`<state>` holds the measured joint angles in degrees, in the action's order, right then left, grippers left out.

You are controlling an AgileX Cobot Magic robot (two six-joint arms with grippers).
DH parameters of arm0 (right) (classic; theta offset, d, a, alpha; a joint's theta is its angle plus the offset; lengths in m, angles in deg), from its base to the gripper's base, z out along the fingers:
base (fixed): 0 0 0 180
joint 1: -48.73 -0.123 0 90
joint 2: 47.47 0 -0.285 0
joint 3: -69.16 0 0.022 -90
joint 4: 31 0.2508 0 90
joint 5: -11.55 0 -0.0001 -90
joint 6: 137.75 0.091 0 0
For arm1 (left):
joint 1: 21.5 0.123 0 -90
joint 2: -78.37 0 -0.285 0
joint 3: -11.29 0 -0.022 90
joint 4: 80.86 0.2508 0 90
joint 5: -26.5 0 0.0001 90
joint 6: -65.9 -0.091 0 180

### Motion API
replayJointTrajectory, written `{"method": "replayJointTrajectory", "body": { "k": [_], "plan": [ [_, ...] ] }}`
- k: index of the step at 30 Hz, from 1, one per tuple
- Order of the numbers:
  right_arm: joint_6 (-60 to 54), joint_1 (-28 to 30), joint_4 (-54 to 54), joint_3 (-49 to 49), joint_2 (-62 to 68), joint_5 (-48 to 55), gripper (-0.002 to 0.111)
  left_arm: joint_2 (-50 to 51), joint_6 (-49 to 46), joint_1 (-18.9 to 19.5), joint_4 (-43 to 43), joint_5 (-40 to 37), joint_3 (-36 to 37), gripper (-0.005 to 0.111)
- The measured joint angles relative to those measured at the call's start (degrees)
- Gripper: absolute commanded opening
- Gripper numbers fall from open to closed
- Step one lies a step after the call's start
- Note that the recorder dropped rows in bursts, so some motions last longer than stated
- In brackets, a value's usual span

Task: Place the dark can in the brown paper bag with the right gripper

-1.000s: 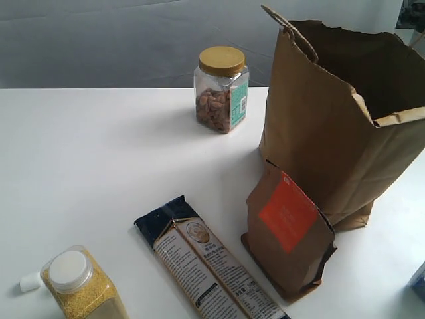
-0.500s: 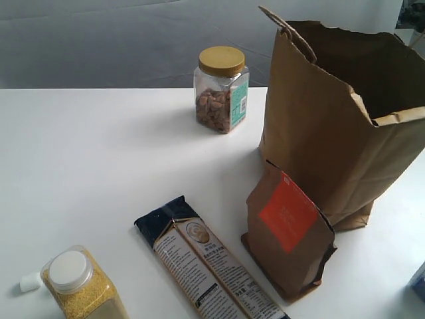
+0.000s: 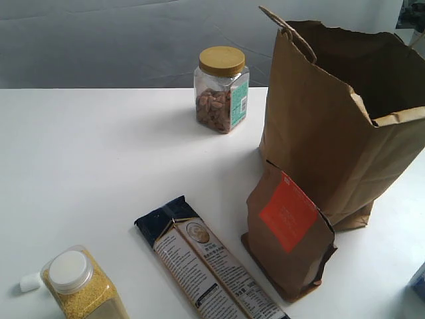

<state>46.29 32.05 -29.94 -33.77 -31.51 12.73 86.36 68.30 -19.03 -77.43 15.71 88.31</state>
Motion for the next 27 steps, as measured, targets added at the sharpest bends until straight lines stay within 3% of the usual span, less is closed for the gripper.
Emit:
{"method": "replayJointTrajectory", "body": {
  "k": [7, 27],
  "plan": [
    [-7.3, -4.7, 2.0, 0.0, -4.0, 1.5, 0.000, 0.0, 0.0, 0.0, 0.0, 0.0, 0.0, 0.000],
    [-8.4, -5.0, 2.1, 0.0, -5.5, 4.4, 0.000, 0.0, 0.0, 0.0, 0.0, -0.1, 0.0, 0.000]
  ]
}}
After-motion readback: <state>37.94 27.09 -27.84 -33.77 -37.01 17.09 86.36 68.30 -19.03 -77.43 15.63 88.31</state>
